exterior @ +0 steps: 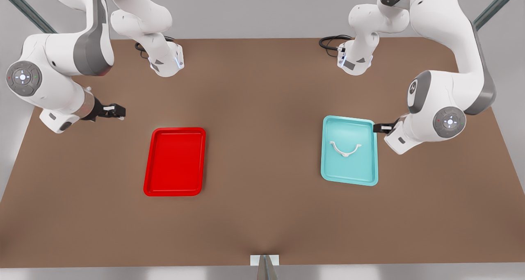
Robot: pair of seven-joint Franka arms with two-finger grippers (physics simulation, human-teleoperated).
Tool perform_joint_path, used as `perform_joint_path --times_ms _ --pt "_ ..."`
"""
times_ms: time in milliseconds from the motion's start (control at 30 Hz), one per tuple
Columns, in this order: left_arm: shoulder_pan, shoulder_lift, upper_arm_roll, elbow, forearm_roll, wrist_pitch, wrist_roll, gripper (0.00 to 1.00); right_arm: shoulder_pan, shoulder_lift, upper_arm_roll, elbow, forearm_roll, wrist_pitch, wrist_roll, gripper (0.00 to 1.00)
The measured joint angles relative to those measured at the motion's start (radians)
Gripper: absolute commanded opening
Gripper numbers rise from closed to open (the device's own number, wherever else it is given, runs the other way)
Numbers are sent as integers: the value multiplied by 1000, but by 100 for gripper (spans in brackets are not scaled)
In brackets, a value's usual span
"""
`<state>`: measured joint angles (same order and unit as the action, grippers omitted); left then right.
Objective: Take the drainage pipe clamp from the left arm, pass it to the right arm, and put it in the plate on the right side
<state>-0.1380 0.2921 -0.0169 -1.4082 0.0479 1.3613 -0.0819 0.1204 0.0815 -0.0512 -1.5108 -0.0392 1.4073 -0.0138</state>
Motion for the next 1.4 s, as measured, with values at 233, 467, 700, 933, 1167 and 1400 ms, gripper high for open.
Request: perform_joint_path --times_ms 233,467,700,933,1167,1400 --pt "3 62 2 -369 -102 299 48 100 -22 3 -2 -13 2 36 -2 100" --pt "16 124 2 -601 -142 703 292 100 -12 4 -2 -27 -5 48 -4 100" --pt "25 163 3 -690 -101 927 550 100 -14 7 -2 -39 -8 51 -5 100" --pt "24 98 8 -792 -77 1109 728 100 -17 9 -2 -48 -9 53 -7 100" --pt "27 82 9 -929 -78 1316 847 100 -17 4 -2 -60 -9 55 -9 100" --pt "26 81 9 -948 -81 1366 916 60 -18 4 -3 -69 -9 58 -12 100"
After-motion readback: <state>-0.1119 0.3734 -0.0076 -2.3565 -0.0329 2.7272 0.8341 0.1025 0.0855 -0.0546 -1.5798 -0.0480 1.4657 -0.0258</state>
